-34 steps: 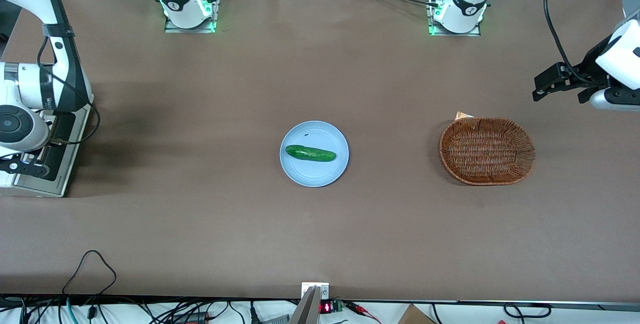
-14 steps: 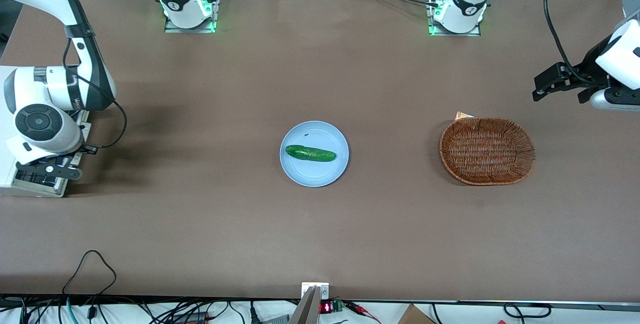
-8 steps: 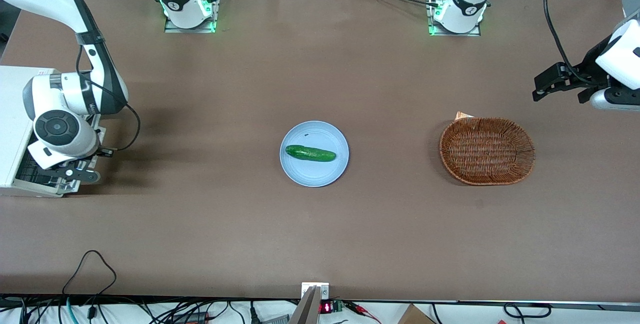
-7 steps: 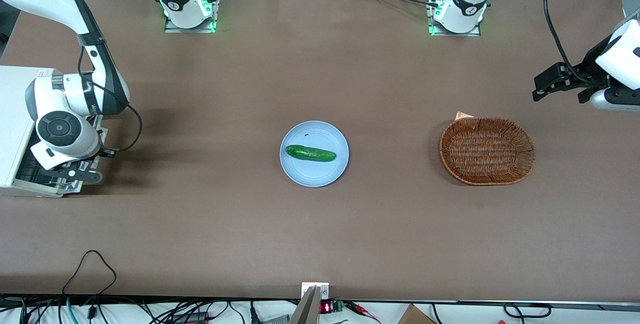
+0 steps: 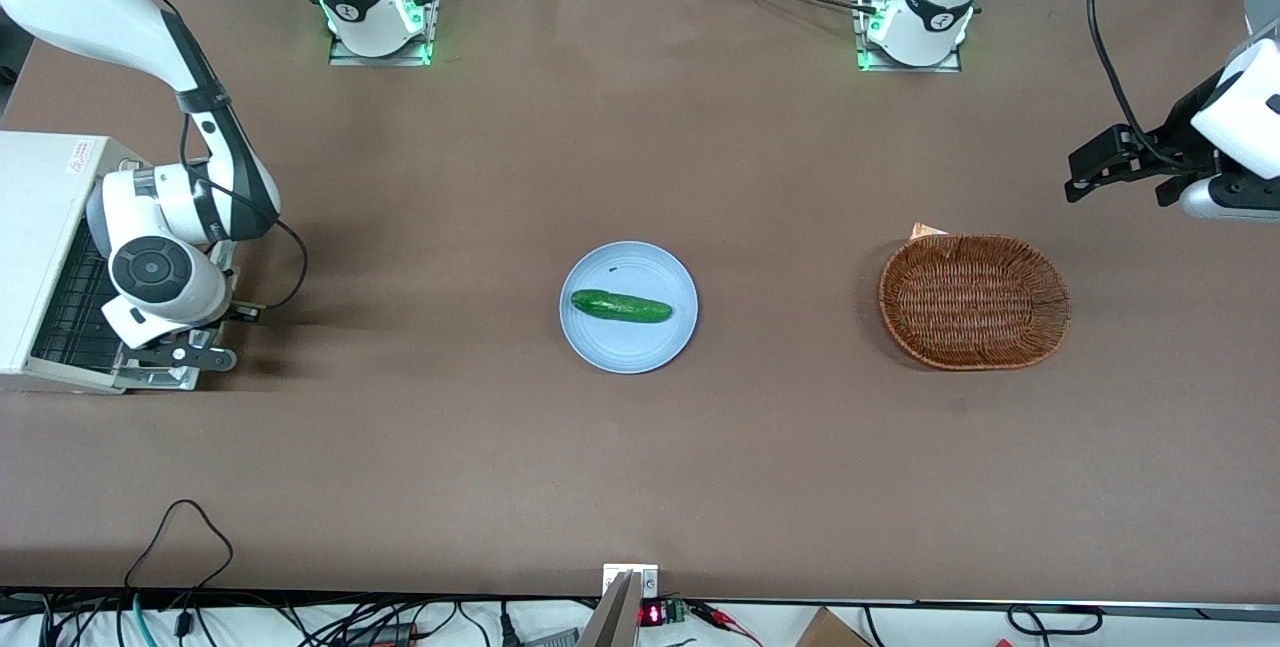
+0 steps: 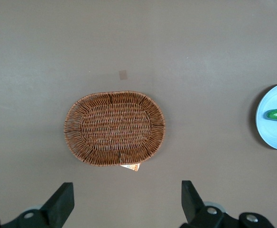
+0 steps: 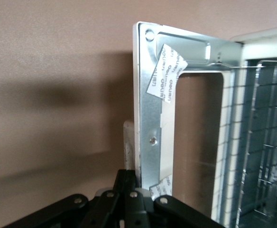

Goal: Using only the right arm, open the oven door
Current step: 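Pull the oven door down and outward with the right gripper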

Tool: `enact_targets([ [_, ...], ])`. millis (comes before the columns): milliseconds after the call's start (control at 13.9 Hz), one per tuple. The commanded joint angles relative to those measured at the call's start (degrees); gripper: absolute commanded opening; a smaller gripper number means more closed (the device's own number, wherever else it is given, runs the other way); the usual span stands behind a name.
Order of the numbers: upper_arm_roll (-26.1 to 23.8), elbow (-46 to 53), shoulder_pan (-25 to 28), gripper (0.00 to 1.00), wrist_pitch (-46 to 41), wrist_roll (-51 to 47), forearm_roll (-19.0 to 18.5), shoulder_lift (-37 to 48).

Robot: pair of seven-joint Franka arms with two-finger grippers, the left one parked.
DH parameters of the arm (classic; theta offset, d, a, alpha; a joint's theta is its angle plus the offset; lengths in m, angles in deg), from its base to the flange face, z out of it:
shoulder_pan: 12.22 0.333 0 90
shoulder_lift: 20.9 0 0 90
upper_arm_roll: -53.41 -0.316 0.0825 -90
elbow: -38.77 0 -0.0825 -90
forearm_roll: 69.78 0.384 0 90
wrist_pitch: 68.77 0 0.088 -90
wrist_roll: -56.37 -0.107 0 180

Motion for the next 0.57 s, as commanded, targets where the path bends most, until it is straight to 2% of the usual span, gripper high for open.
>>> enact_targets([
  [0, 2.13, -1.63, -2.1, 0.0, 1.63, -1.7, -3.01, -0.73],
  [503, 1.08, -3.31, -2.1, 0.0, 4.54, -3.2, -2.92, -1.78],
])
